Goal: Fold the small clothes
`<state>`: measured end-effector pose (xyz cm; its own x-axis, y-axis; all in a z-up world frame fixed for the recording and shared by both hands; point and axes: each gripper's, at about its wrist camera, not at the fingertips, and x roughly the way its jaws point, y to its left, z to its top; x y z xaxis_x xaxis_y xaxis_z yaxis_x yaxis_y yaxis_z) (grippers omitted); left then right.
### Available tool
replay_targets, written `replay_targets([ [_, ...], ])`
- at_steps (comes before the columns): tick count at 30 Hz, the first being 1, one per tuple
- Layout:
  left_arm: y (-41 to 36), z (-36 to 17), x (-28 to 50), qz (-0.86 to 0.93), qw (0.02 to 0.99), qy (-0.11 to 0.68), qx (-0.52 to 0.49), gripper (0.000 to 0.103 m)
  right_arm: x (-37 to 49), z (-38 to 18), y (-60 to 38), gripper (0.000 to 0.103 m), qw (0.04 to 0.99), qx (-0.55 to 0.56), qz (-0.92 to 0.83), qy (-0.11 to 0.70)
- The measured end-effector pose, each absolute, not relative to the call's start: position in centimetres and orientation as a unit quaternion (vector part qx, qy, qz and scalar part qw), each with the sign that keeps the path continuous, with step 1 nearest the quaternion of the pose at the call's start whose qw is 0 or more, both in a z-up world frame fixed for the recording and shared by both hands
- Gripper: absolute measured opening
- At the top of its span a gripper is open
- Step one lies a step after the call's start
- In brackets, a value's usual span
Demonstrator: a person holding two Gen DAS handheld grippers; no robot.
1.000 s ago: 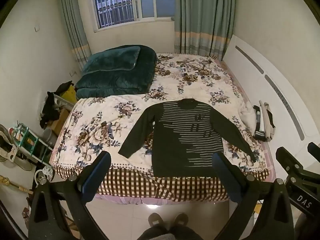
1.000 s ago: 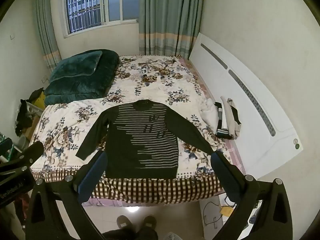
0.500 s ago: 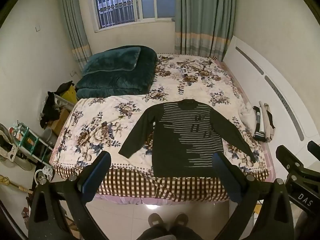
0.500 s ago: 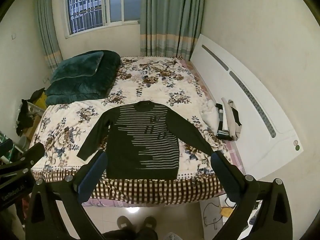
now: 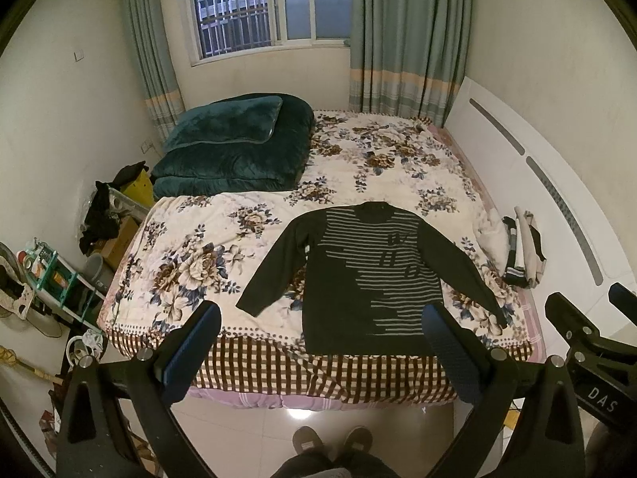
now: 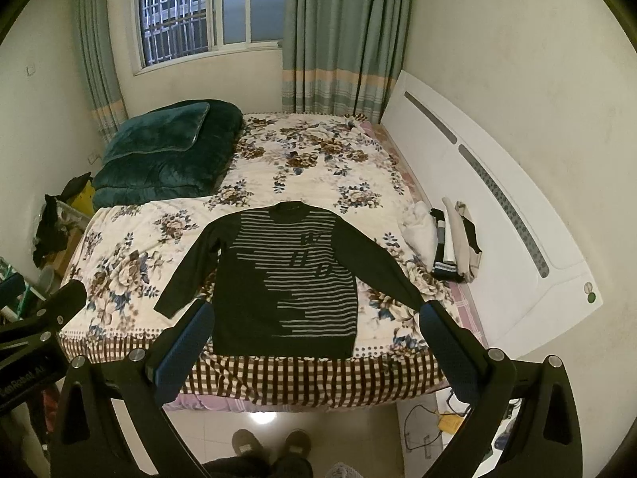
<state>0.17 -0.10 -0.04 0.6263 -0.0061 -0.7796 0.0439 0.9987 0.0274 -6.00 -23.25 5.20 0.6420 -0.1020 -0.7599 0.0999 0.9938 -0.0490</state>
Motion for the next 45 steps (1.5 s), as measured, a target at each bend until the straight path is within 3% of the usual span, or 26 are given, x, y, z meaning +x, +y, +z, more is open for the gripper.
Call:
replay_targets([
  [45, -0.6, 0.7, 0.4, -0.017, 0.905, 0.424, 0.014, 0.103, -6.5, 6.5, -22.1, 0.103, 0.910, -0.006, -0.056, 0.412],
])
